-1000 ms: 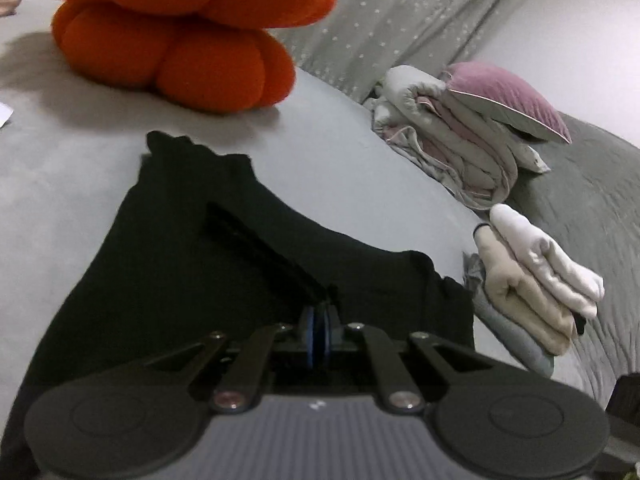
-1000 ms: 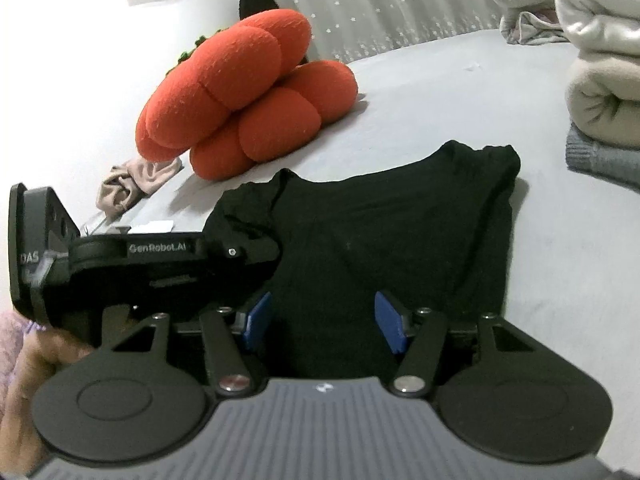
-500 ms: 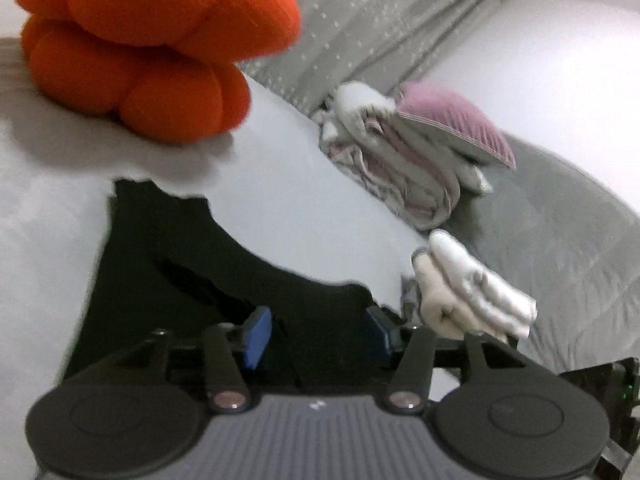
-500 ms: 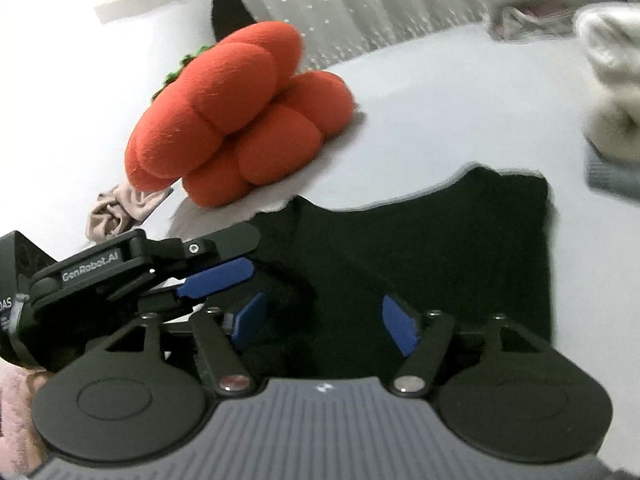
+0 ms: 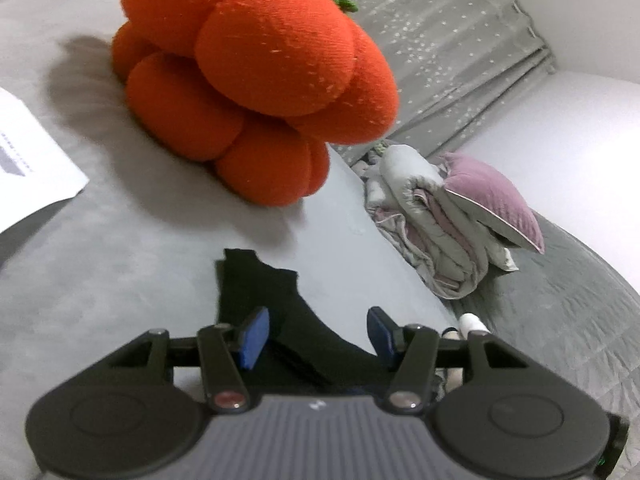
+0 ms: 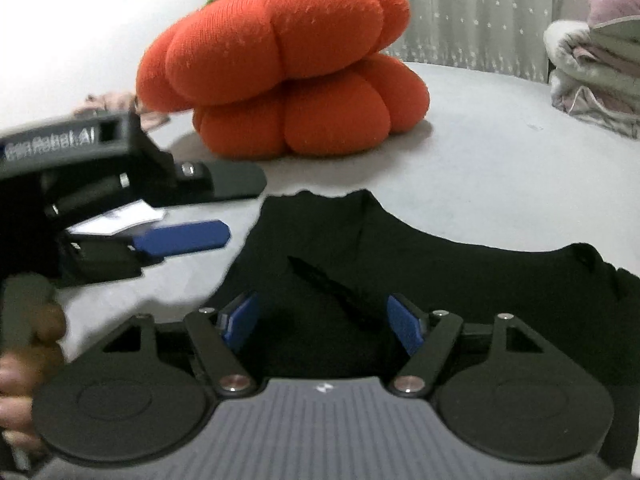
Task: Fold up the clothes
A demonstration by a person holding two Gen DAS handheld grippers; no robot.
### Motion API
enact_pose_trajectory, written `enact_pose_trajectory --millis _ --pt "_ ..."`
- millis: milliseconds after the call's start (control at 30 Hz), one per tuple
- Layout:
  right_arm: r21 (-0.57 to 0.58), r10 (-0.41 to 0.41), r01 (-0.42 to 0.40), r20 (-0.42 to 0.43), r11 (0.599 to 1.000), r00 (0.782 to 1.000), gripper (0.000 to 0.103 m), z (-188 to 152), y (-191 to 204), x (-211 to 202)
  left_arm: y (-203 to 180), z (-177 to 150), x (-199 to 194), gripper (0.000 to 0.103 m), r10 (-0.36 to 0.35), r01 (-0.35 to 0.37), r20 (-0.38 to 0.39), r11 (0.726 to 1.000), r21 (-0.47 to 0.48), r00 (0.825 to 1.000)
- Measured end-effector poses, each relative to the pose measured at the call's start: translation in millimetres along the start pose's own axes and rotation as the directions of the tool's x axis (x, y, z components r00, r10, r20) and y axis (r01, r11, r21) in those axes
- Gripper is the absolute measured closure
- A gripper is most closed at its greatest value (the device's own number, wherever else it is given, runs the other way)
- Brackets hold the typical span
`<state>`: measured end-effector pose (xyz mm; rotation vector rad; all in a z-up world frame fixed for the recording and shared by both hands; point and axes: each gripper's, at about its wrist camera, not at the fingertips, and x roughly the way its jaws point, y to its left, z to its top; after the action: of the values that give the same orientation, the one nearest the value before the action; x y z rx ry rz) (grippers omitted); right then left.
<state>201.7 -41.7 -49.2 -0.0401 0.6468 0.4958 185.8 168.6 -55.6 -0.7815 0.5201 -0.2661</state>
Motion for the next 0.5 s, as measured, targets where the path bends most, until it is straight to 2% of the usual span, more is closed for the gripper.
enact_pose_trajectory --millis 133,333,500 --pt "-0.022 -0.038 0.038 0.0 0.999 0.999 0.029 -8.3 -2.6 9.1 3.3 -2.3 5.4 0.047 0.034 -0.034 -0.019 0.999 -0.002 0.999" --pt "0.103 -0.064 0.059 0.051 0.993 0.997 0.03 -8.9 -30.4 -1.7 4.6 -9.7 16.0 0.048 0.12 -0.117 -0.057 0.992 0.048 0.991" --pt "0.253 -0.076 0.052 0.085 0.966 0.994 0.039 -8.8 -64.8 -13.8 -3.3 -15.9 16.6 0.054 0.168 -0.163 -0.026 0.979 0.119 0.986"
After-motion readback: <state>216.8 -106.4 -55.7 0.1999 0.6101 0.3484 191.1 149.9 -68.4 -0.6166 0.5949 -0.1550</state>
